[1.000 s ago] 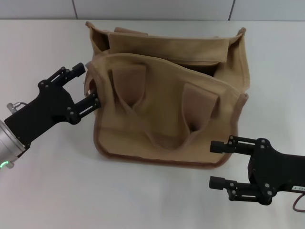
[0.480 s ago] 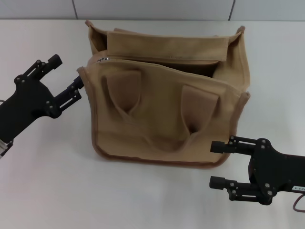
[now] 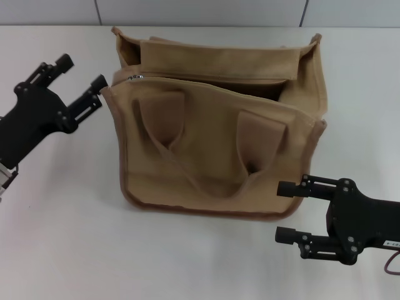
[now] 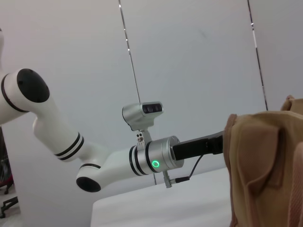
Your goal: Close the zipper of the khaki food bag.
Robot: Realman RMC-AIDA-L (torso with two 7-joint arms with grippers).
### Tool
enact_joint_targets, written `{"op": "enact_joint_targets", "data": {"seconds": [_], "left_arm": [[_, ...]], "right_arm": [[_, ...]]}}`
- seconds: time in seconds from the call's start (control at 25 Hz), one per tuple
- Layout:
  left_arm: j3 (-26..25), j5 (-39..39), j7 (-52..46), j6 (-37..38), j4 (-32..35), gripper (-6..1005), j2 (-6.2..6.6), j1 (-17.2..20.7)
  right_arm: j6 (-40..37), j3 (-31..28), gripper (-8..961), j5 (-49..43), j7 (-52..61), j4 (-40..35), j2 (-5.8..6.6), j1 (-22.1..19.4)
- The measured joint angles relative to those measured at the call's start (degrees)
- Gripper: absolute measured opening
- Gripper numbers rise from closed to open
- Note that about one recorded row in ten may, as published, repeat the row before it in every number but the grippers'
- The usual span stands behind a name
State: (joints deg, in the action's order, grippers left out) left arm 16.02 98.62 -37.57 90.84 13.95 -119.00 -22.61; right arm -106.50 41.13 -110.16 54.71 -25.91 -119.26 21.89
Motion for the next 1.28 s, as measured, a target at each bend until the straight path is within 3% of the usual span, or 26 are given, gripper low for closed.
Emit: {"op": "enact_joint_targets", "data": {"seconds": [0.36, 0.52, 0.6, 0.68, 1.28], "left_arm": [[0.4, -3.2, 0.0, -2.1, -1.1, 754, 0.03, 0.0], [4.4, -2.2, 0.0, -1.6, -0.3, 753, 0.26, 0.8], [10.8, -2.0, -0.5, -0.1, 2.6, 753, 0.44, 2.6], [12.0, -2.1, -0.6, 0.4, 3.3, 752, 0.4, 2.9], [10.8, -9.7, -0.2, -4.4, -0.7, 749, -0.13, -0.2]], "right_arm": [[0.1, -0.4, 711, 0.0, 0.0, 0.1, 0.0, -0.1], [0.3, -1.2, 711, 0.0, 0.0, 0.1, 0.0, -0.1], [0.5, -1.4, 711, 0.0, 0.0, 0.1, 0.0, -0.1], [0.8, -1.5, 712, 0.0, 0.0, 0.1, 0.0, -0.1], [0.9, -1.5, 712, 0.0, 0.0, 0.1, -0.01, -0.3]]}}
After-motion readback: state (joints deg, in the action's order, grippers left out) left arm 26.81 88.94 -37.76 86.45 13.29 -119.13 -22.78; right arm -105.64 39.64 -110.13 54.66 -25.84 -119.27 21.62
